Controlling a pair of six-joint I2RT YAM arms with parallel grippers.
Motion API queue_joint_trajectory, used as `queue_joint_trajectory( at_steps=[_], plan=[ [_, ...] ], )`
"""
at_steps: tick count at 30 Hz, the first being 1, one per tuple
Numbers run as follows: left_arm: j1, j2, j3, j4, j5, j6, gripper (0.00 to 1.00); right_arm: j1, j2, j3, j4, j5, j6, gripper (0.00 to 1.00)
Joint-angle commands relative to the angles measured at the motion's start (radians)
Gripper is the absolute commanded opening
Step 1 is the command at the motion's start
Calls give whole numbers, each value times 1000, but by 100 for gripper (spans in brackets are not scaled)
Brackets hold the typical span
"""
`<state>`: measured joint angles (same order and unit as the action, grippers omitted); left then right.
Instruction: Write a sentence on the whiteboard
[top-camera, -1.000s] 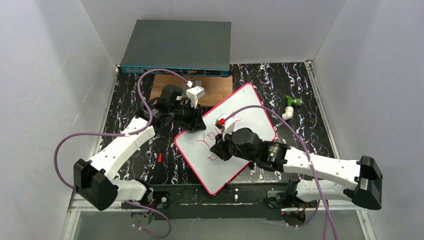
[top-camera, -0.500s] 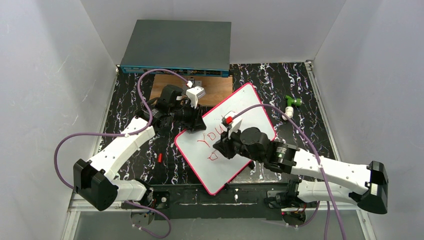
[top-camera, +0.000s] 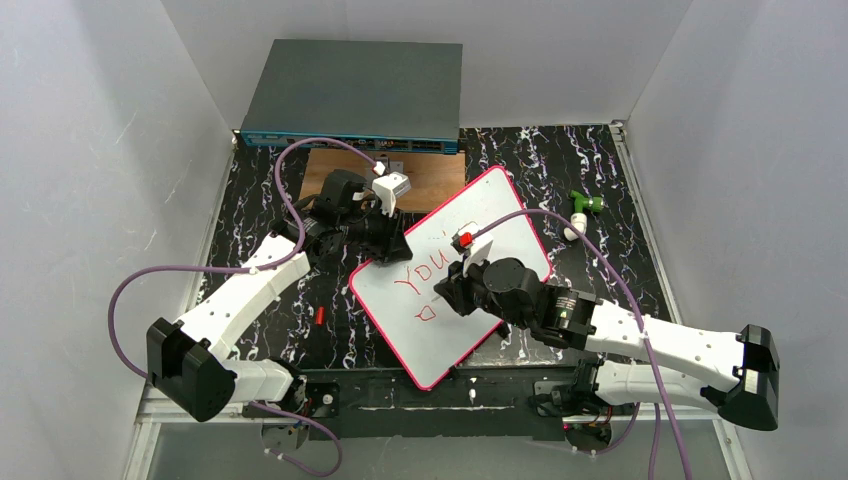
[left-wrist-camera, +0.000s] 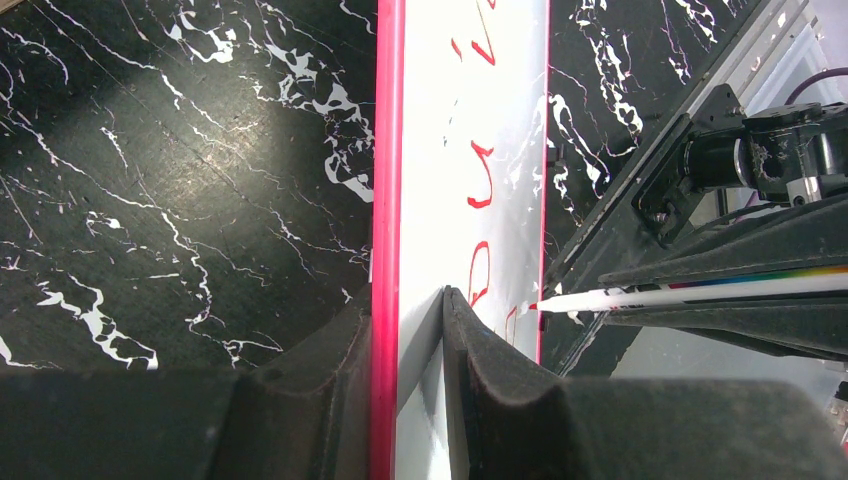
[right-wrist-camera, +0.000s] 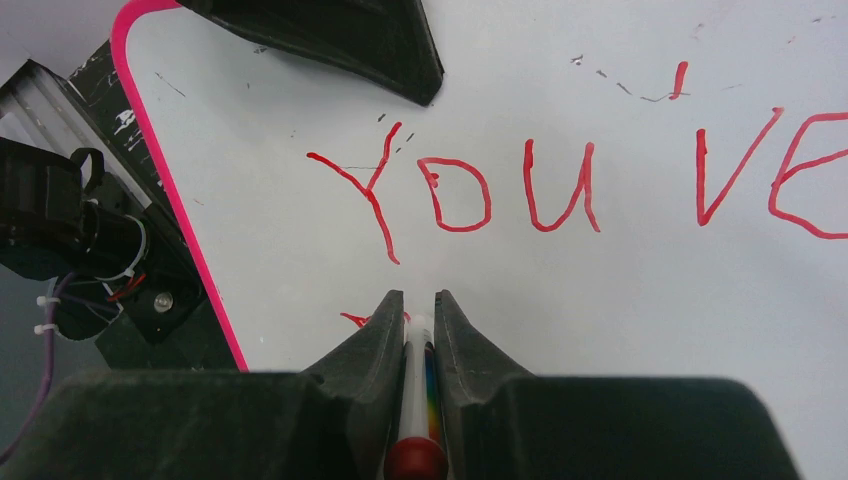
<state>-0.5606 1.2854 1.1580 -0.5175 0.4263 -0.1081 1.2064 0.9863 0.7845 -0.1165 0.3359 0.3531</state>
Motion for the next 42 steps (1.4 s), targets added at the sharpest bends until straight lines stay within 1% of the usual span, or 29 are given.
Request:
queue_joint_trajectory(
  at_steps=[1,19,42],
  plan=[
    [1,-24,-22,-51,-175,91,0,1,-8,-18,23,27,21,1],
    [1,-18,-19,-49,-175,85,0,1,1,-34,25,-38,49,1],
    [0,-17,-15,-50,-176,84,0,1,29,-34,32,-44,57,1]
  ],
)
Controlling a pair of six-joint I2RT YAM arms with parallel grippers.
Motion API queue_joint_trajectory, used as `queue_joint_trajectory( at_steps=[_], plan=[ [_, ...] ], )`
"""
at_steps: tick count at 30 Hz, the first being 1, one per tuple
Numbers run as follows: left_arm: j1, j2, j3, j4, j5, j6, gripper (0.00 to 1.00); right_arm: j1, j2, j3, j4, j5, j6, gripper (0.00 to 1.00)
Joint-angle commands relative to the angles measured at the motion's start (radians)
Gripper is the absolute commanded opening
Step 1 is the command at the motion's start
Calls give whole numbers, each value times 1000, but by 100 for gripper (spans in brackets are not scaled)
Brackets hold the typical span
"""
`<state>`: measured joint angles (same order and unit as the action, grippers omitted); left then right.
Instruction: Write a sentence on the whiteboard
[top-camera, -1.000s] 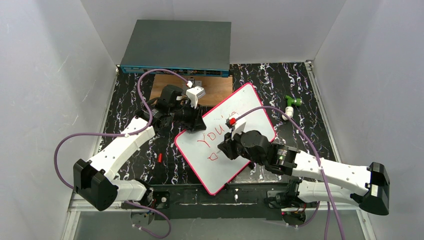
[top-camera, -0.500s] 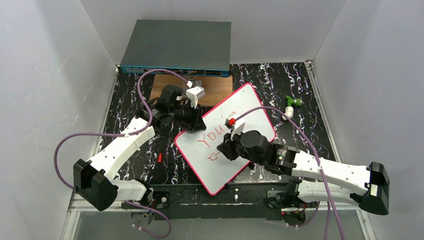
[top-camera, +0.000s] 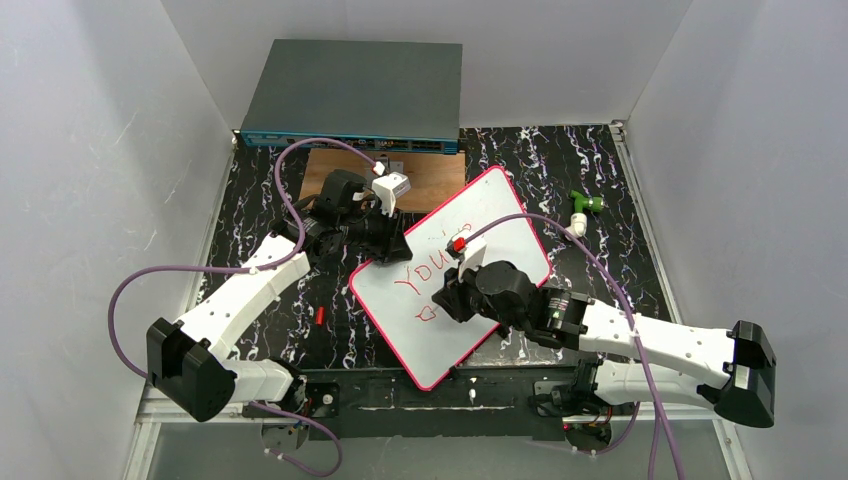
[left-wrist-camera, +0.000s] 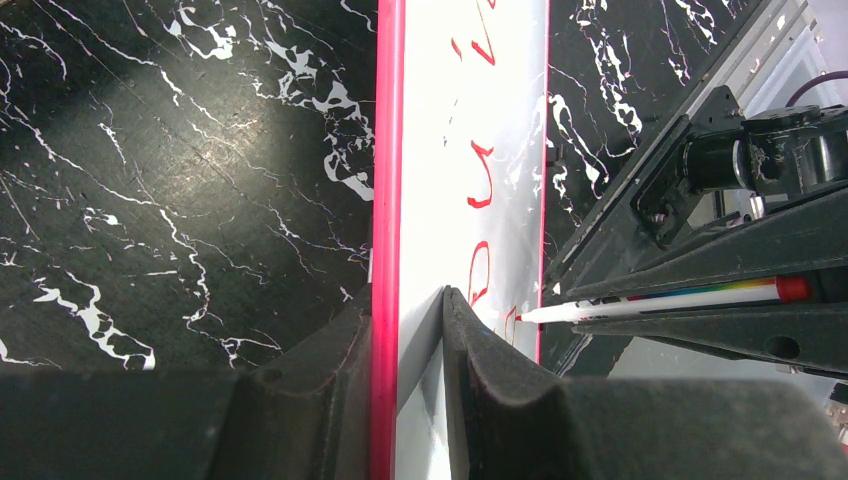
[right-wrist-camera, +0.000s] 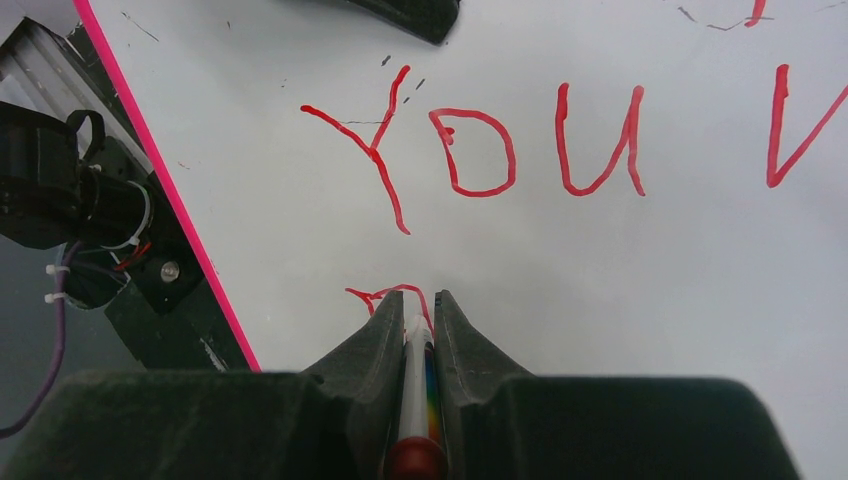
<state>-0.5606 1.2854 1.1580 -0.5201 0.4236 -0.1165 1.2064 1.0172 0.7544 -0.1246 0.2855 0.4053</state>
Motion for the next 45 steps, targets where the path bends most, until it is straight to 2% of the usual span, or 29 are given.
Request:
queue_joint_trajectory(
  at_steps=[1,29,45],
  plan=[
    [1,-18,-15,-47,-174,93,0,1,-3,-4,40,7,4,1],
    [1,-15,-15,-46,-172,96,0,1,3,-47,-25,44,38,1],
    [1,-21,-22,-44,-172,92,0,1,17,-50,-33,4,43,1]
  ],
)
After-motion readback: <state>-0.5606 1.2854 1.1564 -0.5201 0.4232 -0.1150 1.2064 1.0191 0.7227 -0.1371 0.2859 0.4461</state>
